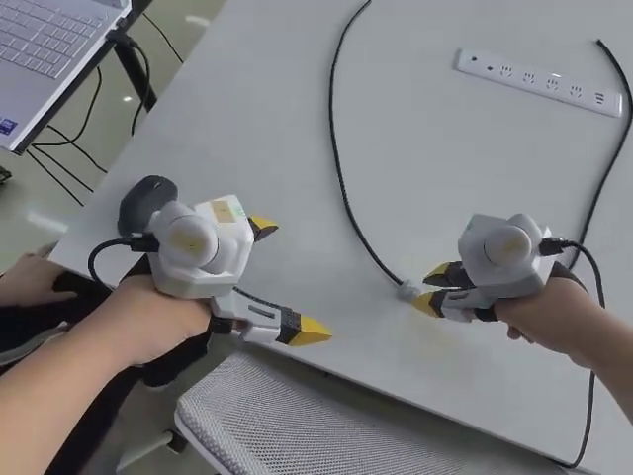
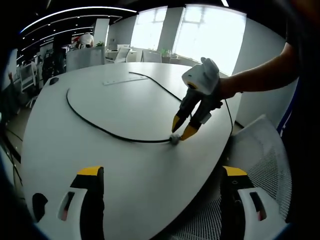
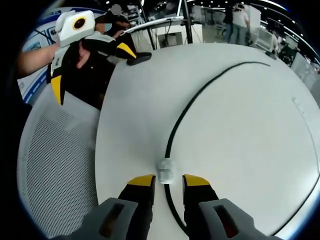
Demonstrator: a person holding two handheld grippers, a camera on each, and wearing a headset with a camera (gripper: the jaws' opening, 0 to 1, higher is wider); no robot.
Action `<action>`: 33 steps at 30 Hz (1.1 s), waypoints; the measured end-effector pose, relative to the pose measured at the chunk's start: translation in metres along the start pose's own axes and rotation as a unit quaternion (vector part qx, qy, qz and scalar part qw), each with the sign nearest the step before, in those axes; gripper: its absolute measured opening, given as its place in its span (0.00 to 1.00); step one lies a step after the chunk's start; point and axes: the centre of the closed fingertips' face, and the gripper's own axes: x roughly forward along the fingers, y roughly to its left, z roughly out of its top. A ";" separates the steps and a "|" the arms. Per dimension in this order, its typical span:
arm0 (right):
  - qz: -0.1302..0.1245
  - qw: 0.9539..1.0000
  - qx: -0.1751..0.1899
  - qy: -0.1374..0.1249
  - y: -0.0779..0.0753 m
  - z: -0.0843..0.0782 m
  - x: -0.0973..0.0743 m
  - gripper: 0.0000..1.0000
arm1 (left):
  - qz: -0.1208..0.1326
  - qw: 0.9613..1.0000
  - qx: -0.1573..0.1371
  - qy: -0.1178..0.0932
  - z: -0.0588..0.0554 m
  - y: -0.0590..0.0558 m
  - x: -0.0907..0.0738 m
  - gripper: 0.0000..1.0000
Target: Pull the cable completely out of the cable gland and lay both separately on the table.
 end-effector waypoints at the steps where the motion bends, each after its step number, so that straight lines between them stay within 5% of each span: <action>1: 0.000 1.000 0.000 0.001 0.000 0.000 0.000 0.16 | -0.001 1.000 -0.001 0.000 0.000 0.000 0.000 0.96; 8: 0.008 1.000 0.005 0.009 0.003 -0.002 0.004 0.13 | -0.009 1.000 -0.020 -0.007 -0.002 -0.002 0.000 0.96; 33: 0.001 1.000 0.006 0.001 0.004 0.005 -0.002 0.08 | -0.025 1.000 -0.011 0.004 -0.010 -0.009 0.008 0.93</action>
